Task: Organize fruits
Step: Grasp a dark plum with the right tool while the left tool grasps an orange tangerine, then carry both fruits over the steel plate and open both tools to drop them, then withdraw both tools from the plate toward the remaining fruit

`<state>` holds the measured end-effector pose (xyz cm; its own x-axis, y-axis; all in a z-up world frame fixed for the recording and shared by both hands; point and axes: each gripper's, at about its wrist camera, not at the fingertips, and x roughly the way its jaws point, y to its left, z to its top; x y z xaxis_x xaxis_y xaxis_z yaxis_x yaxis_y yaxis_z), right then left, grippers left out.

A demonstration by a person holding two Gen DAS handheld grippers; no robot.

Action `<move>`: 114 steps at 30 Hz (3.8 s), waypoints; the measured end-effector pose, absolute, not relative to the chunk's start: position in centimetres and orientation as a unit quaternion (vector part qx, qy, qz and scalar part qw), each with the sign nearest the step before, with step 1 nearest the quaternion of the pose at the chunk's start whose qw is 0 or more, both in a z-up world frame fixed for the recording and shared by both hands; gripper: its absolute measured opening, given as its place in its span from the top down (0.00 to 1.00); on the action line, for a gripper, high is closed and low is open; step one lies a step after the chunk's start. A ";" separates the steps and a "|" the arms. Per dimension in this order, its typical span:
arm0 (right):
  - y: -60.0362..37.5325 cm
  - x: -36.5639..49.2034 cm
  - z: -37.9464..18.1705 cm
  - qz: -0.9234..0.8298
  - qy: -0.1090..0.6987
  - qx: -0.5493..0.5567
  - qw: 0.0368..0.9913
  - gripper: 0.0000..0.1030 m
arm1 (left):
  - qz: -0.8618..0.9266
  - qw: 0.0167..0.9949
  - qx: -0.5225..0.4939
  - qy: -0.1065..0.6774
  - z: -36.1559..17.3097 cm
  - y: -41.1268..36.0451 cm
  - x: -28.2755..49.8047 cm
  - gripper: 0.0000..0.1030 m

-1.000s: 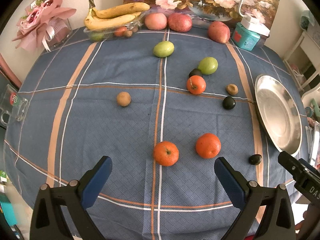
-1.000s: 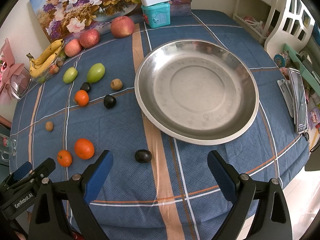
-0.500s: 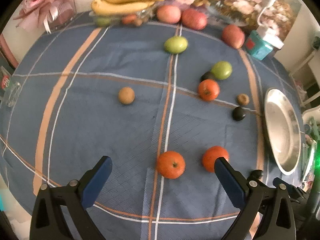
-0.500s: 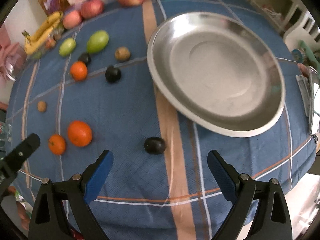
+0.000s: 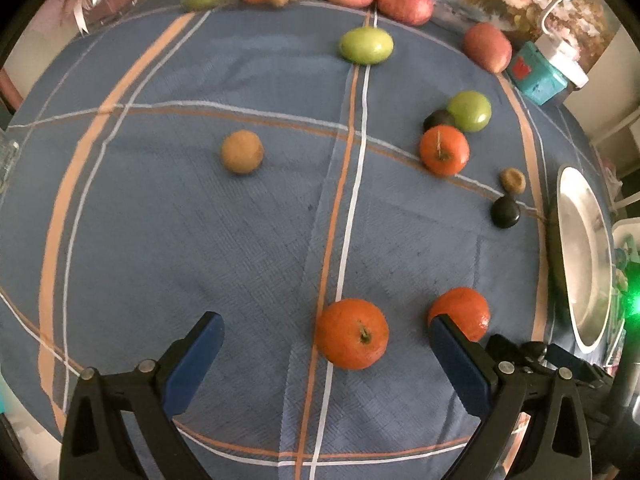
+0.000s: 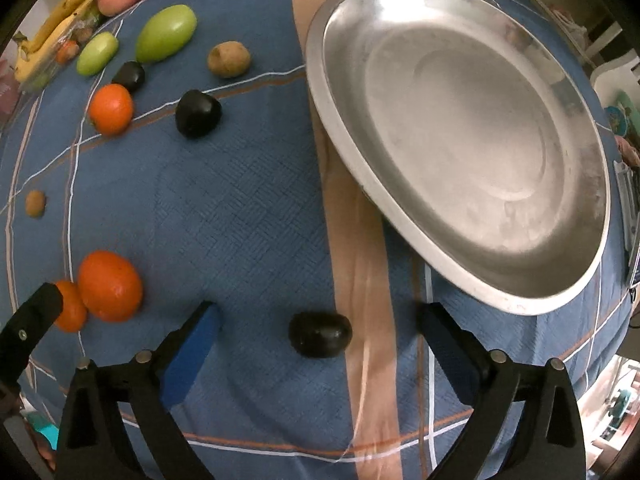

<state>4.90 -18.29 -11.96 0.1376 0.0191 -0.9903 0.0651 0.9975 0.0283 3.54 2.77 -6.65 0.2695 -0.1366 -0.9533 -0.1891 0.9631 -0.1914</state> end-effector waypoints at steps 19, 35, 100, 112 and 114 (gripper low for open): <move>-18.3 3.4 -12.5 -0.006 0.648 0.023 0.761 0.01 | 0.030 0.762 -0.170 0.624 -7.7 6.2 3.9 0.19; -16.8 0.8 -8.7 0.014 0.599 -0.001 0.801 0.78 | -0.023 0.788 -0.221 0.574 -2.9 6.4 2.2 0.63; -20.9 2.6 0.1 -0.078 0.486 0.025 0.870 0.44 | 0.137 0.805 -0.193 0.545 -0.6 4.8 6.5 0.00; -16.2 3.1 -0.5 -0.011 0.509 0.078 0.857 0.43 | 0.148 0.796 -0.235 0.538 0.0 8.1 4.9 0.00; -15.6 3.3 -0.5 -0.010 0.507 0.066 0.859 0.40 | 0.148 0.795 -0.240 0.537 0.0 8.3 5.0 0.00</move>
